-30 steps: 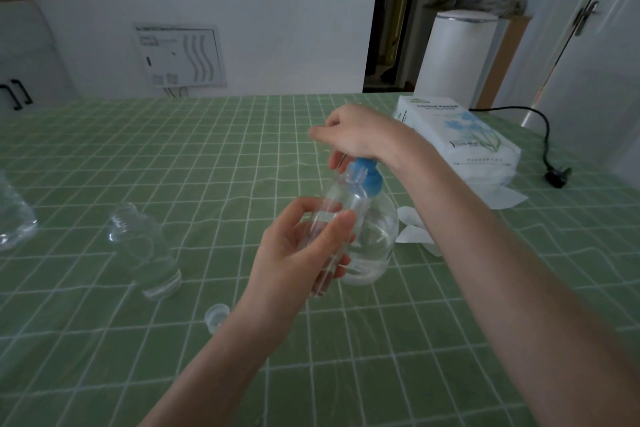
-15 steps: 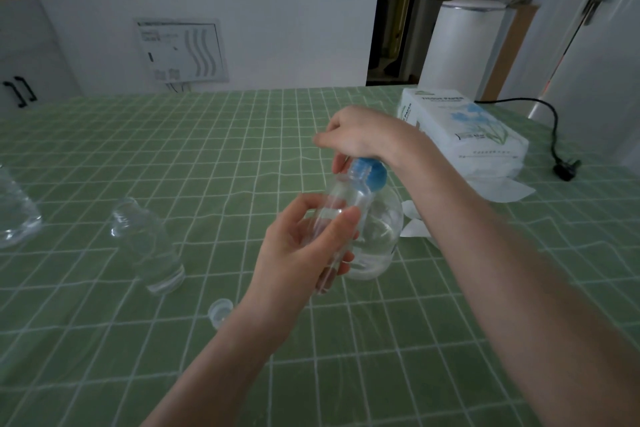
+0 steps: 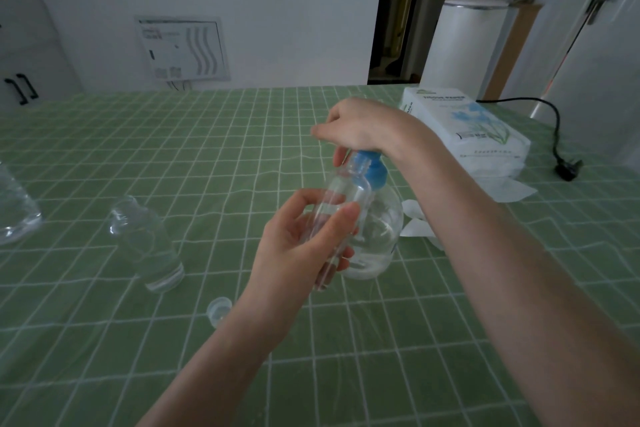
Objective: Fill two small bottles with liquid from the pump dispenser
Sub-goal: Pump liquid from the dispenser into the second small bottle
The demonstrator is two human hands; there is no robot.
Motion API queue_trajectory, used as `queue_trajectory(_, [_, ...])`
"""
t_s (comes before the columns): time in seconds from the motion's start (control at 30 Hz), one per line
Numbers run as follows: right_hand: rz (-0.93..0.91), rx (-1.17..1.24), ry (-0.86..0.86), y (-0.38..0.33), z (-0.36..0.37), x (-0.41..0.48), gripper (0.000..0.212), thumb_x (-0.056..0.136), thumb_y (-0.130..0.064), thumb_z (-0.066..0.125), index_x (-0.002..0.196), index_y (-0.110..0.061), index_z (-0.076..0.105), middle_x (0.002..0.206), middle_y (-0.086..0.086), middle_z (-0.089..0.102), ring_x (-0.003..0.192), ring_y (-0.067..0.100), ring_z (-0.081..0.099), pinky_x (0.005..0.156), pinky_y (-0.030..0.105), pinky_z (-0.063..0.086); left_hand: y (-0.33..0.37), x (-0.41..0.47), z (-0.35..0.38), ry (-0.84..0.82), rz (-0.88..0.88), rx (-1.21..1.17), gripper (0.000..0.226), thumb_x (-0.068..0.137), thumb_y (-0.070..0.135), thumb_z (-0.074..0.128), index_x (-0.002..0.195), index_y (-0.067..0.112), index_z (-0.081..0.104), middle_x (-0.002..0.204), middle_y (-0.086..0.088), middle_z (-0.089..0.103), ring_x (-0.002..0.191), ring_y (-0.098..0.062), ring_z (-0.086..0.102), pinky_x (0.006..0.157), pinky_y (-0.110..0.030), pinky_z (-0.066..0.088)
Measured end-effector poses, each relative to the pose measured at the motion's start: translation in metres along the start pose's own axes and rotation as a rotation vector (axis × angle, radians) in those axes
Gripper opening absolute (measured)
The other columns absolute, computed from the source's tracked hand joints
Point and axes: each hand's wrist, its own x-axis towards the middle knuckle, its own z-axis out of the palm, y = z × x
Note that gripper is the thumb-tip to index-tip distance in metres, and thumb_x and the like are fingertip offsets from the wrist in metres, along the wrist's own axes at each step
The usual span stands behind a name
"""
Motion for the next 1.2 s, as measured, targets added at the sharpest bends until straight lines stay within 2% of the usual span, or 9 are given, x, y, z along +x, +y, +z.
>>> queue_trajectory(0.17, [0.003,-0.029,0.002,0.003,0.007,0.001,0.043,0.099,-0.036,0.045,0.130,-0.007,0.055,0.117,0.009,0.067,0.108,0.024,0.062,0.079,0.030,0.039,-0.002,-0.003,-0.001,0.009,-0.007,0.006,0.036,0.065,0.047,0.065,0.089,0.021,0.063,0.073,-0.001,0.071,0.055,-0.011,0.062,0.049,-0.024,0.047])
queue_trajectory(0.3, [0.003,-0.017,0.025,0.004,0.009,0.000,0.040,0.099,-0.036,0.046,0.122,-0.007,0.060,0.109,0.009,0.070,0.102,0.024,0.064,0.073,0.030,0.040,-0.002,-0.003,0.002,0.011,-0.011,0.002,0.040,0.062,0.049,0.066,0.089,0.021,0.063,0.073,0.000,0.071,0.055,-0.010,0.061,0.048,-0.021,0.047])
queue_trajectory(0.4, [-0.013,0.015,0.054,0.003,0.008,-0.001,0.039,0.099,-0.035,0.046,0.119,-0.005,0.060,0.101,0.009,0.072,0.094,0.023,0.067,0.062,0.027,0.041,-0.001,-0.003,0.002,0.018,-0.007,-0.002,0.040,0.061,0.050,0.065,0.089,0.021,0.063,0.073,0.000,0.071,0.054,-0.010,0.061,0.047,-0.019,0.048])
queue_trajectory(0.5, [-0.034,0.018,0.079,0.000,0.002,0.000,0.039,0.099,-0.036,0.046,0.118,-0.006,0.061,0.098,0.009,0.073,0.085,0.022,0.069,0.057,0.025,0.042,0.000,-0.002,0.002,0.024,-0.003,-0.005,0.039,0.059,0.053,0.065,0.087,0.025,0.064,0.074,0.000,0.071,0.054,-0.011,0.062,0.049,-0.022,0.048])
queue_trajectory(0.63, [-0.028,0.041,0.047,0.000,-0.001,-0.001,0.039,0.099,-0.037,0.046,0.119,-0.007,0.060,0.098,0.009,0.073,0.091,0.024,0.071,0.062,0.024,0.046,0.000,-0.001,0.003,0.024,0.003,-0.020,0.036,0.059,0.052,0.066,0.083,0.026,0.065,0.073,0.000,0.071,0.054,-0.010,0.062,0.049,-0.020,0.050])
queue_trajectory(0.77, [-0.015,0.028,0.037,0.000,0.000,-0.002,0.038,0.099,-0.035,0.046,0.122,-0.007,0.058,0.101,0.008,0.072,0.092,0.021,0.069,0.056,0.024,0.042,0.000,0.000,0.003,0.030,0.000,-0.015,0.038,0.060,0.051,0.066,0.086,0.024,0.064,0.073,0.000,0.071,0.055,-0.011,0.063,0.051,-0.020,0.051])
queue_trajectory(0.93, [-0.019,-0.018,0.008,0.002,0.006,-0.001,0.036,0.099,-0.029,0.048,0.124,-0.005,0.058,0.111,0.011,0.069,0.101,0.025,0.066,0.084,0.033,0.048,0.000,-0.003,0.003,0.023,-0.016,0.003,0.041,0.059,0.051,0.065,0.088,0.022,0.063,0.072,0.001,0.071,0.053,-0.009,0.061,0.048,-0.020,0.047])
queue_trajectory(1.07, [-0.023,-0.007,0.011,0.002,0.007,-0.002,0.034,0.099,-0.027,0.049,0.121,-0.004,0.060,0.109,0.013,0.070,0.100,0.026,0.067,0.088,0.035,0.049,0.001,-0.003,0.003,0.029,-0.020,0.001,0.041,0.060,0.049,0.065,0.089,0.021,0.062,0.070,0.002,0.071,0.052,-0.008,0.060,0.044,-0.018,0.044])
queue_trajectory(1.2, [-0.027,0.047,0.044,0.000,0.001,-0.002,0.034,0.099,-0.025,0.049,0.120,-0.002,0.062,0.099,0.015,0.074,0.094,0.028,0.072,0.067,0.029,0.050,0.003,-0.003,0.004,0.031,-0.009,-0.019,0.042,0.058,0.051,0.065,0.087,0.022,0.063,0.071,0.000,0.071,0.051,-0.009,0.060,0.043,-0.017,0.044])
